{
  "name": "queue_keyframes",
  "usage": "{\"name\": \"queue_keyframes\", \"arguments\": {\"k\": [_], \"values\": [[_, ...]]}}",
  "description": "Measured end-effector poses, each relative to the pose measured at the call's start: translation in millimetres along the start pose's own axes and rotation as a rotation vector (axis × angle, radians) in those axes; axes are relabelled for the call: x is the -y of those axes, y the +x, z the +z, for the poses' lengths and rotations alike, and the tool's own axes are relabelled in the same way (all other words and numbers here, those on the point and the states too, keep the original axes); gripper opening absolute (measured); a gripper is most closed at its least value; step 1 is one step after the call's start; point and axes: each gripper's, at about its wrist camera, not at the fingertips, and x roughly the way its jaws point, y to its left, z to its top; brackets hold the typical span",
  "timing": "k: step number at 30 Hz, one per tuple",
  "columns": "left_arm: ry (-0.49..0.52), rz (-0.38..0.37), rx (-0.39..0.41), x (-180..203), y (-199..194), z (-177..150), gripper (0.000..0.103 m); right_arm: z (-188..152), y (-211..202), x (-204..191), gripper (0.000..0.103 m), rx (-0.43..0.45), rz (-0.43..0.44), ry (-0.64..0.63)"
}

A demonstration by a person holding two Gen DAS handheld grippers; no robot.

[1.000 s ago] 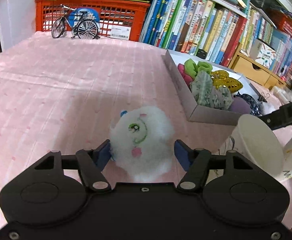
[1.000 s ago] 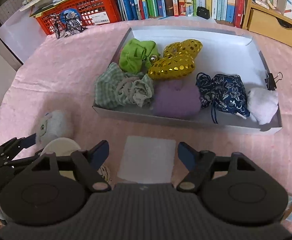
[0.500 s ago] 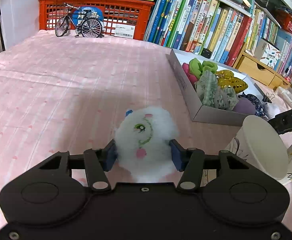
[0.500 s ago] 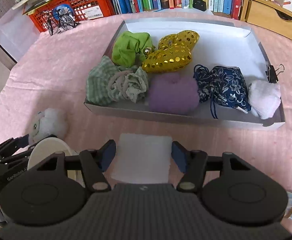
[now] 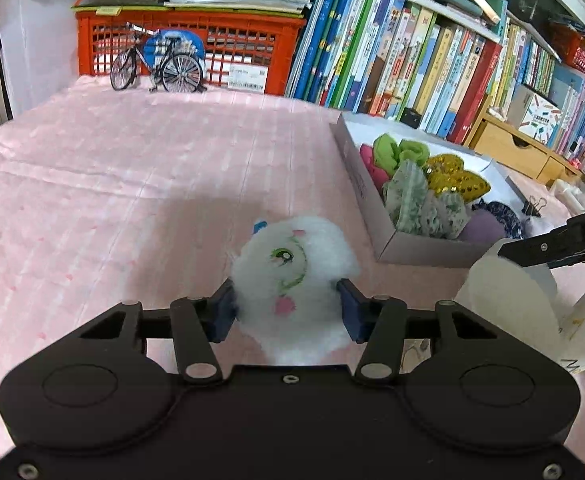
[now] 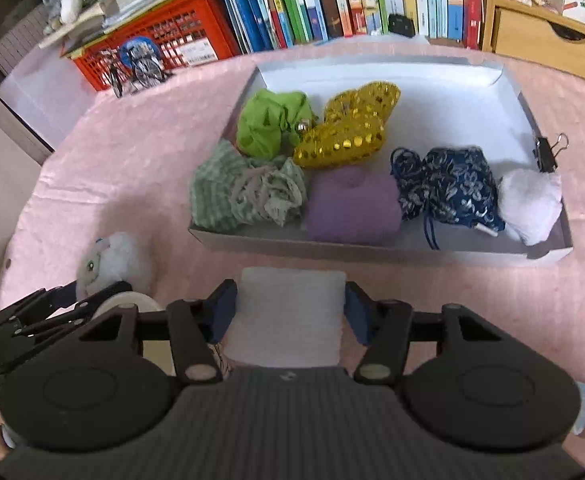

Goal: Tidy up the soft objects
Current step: 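Carry the plush in the left tool while the right tool carries the foam sheet to the tray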

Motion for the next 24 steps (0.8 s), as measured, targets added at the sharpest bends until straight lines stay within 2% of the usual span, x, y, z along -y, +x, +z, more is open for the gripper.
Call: {"name": "queue_keyframes", "arguments": {"k": [11,20,24], "values": [[0.066,-0.007,0.098,27,-34,44,0.050,17,-48,21,0.061,0.128,0.042,0.054],[0.132,-0.089,0.136,73,-46,88,0.050,33,-96,52,0.061,0.289,0.040,0.116],[0.154,-0.153,0.139,98,-35,107,0.050,39,-112,63,0.061,0.409,0.049,0.095]]}}
